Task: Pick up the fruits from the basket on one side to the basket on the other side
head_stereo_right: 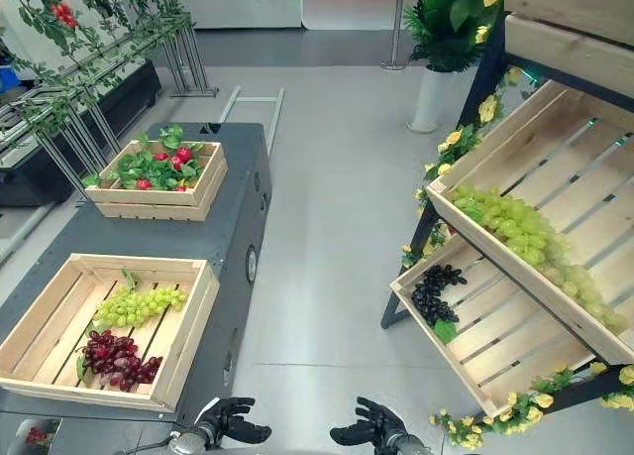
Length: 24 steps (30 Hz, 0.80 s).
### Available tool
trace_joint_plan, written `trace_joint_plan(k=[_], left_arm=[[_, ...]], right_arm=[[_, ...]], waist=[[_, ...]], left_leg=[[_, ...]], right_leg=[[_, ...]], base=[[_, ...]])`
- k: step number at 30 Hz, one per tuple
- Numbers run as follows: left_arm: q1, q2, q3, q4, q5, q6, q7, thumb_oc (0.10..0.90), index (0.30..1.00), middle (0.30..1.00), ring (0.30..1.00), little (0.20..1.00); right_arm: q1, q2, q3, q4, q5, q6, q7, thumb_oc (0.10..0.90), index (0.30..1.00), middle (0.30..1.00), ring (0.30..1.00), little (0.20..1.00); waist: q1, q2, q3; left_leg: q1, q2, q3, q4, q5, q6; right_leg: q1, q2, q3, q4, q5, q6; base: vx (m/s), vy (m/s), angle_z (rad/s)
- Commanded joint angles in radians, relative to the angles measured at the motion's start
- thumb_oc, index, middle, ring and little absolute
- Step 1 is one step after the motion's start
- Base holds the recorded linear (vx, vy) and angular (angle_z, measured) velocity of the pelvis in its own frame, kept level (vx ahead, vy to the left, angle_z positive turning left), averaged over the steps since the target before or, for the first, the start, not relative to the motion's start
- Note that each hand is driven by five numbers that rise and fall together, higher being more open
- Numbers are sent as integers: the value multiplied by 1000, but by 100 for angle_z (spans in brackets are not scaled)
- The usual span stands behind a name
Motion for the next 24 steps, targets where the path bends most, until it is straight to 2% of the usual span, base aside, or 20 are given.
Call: trace_joint_plan(k=[1, 17, 24], left_arm=[[-25, -8, -37, 65, 25, -30, -7, 800, 900, 900, 900, 900], [-31, -9, -37, 70, 33, -21, -24, 800, 900, 900, 900, 900], [-31, -10, -38, 71, 50, -50, 10, 800, 900, 900, 900, 900]], right_arm=[[-45, 24, 8, 19, 17, -36, 8, 800, 900, 900, 900, 900], [-52, 25, 14, 15, 12, -19, 6, 800, 900, 900, 900, 900], [-52, 28, 14, 22, 17, -17, -1, 800, 900, 900, 900, 900]], waist=[[10, -16, 22], [13, -14, 27], [17, -16, 28]], left_leg=[[25, -70, -4, 3, -44, 54], [20, -69, -2, 3, -40, 53], [20, -68, -3, 3, -38, 53]], right_leg=[[-32, 25, 21, 2, 93, -44], [-33, 23, 11, 2, 92, -46], [-33, 24, 10, 2, 92, -47]], base=[[856, 495, 46], [0, 0, 0], [0, 0, 0]])
